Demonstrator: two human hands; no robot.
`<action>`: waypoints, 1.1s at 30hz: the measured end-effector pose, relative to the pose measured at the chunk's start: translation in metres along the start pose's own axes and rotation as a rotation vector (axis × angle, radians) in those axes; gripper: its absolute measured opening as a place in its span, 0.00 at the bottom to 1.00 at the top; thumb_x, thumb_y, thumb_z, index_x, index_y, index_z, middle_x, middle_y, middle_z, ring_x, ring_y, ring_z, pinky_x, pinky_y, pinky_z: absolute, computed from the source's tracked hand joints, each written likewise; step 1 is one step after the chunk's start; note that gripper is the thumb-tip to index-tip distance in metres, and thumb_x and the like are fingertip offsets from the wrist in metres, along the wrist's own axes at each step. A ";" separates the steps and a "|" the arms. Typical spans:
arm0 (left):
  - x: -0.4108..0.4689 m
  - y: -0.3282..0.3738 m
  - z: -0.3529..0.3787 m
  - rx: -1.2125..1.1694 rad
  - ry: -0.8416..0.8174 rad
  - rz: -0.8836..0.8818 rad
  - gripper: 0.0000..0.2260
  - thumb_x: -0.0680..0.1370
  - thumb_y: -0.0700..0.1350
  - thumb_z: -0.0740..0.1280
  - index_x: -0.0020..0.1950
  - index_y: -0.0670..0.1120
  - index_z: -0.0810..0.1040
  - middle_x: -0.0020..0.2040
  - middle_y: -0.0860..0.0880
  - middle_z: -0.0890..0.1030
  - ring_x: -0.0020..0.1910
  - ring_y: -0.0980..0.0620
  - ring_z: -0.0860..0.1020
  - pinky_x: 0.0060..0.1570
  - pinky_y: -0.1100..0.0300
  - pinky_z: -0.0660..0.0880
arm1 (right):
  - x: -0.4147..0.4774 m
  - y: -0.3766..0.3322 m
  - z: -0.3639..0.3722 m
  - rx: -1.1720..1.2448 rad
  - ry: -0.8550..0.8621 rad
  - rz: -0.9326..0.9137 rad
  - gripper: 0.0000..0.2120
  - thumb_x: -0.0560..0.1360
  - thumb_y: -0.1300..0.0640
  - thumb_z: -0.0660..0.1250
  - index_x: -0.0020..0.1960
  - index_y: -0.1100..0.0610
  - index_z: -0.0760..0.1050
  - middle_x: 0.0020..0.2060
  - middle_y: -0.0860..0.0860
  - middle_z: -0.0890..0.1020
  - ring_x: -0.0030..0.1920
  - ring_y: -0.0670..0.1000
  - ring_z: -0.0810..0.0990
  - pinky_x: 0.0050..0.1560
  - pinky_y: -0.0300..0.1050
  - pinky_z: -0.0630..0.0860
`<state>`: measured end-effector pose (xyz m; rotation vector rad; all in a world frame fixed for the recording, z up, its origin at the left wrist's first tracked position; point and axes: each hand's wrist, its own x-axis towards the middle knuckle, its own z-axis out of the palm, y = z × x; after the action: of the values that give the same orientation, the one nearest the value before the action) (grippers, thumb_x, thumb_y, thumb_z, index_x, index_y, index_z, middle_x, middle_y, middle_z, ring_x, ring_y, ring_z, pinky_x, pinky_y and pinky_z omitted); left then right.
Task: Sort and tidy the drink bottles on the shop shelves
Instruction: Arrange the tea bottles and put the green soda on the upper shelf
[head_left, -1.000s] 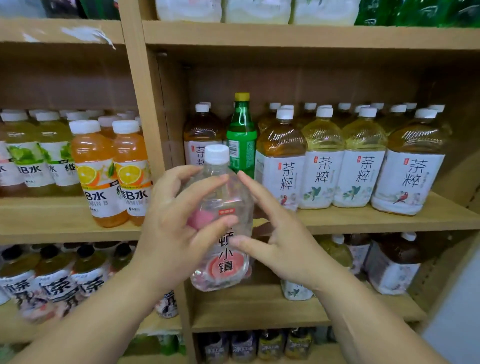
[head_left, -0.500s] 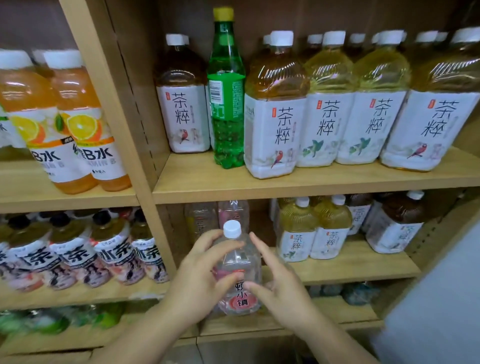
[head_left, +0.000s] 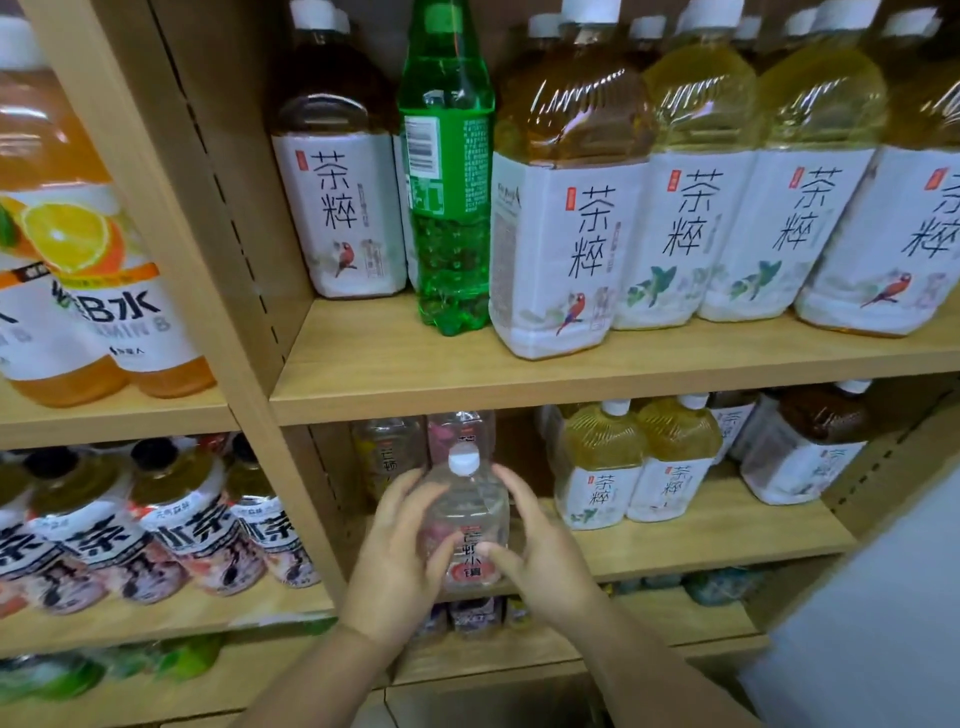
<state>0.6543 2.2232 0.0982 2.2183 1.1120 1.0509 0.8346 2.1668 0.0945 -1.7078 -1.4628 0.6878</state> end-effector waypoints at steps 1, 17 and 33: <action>-0.001 0.002 0.002 -0.028 0.033 -0.075 0.30 0.74 0.42 0.77 0.70 0.60 0.70 0.70 0.58 0.71 0.68 0.55 0.75 0.68 0.55 0.74 | 0.003 0.002 0.001 -0.011 -0.002 -0.004 0.42 0.77 0.52 0.74 0.73 0.22 0.51 0.71 0.37 0.74 0.70 0.38 0.71 0.70 0.42 0.70; 0.045 -0.005 0.013 0.010 -0.107 -0.390 0.24 0.77 0.50 0.73 0.71 0.54 0.69 0.54 0.51 0.79 0.55 0.51 0.79 0.56 0.49 0.80 | 0.047 0.012 0.002 -0.116 0.018 0.038 0.44 0.77 0.51 0.73 0.82 0.38 0.49 0.66 0.51 0.77 0.66 0.50 0.75 0.65 0.44 0.72; 0.093 0.171 -0.133 -0.151 0.439 0.148 0.19 0.77 0.46 0.73 0.65 0.56 0.71 0.59 0.55 0.75 0.56 0.57 0.78 0.54 0.58 0.79 | -0.001 -0.154 -0.129 -0.118 0.879 -0.572 0.07 0.76 0.51 0.70 0.50 0.53 0.82 0.42 0.45 0.78 0.42 0.46 0.77 0.43 0.42 0.73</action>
<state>0.6668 2.2067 0.3331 2.0270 1.0037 1.6850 0.8516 2.1466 0.2936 -1.2871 -1.2309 -0.4282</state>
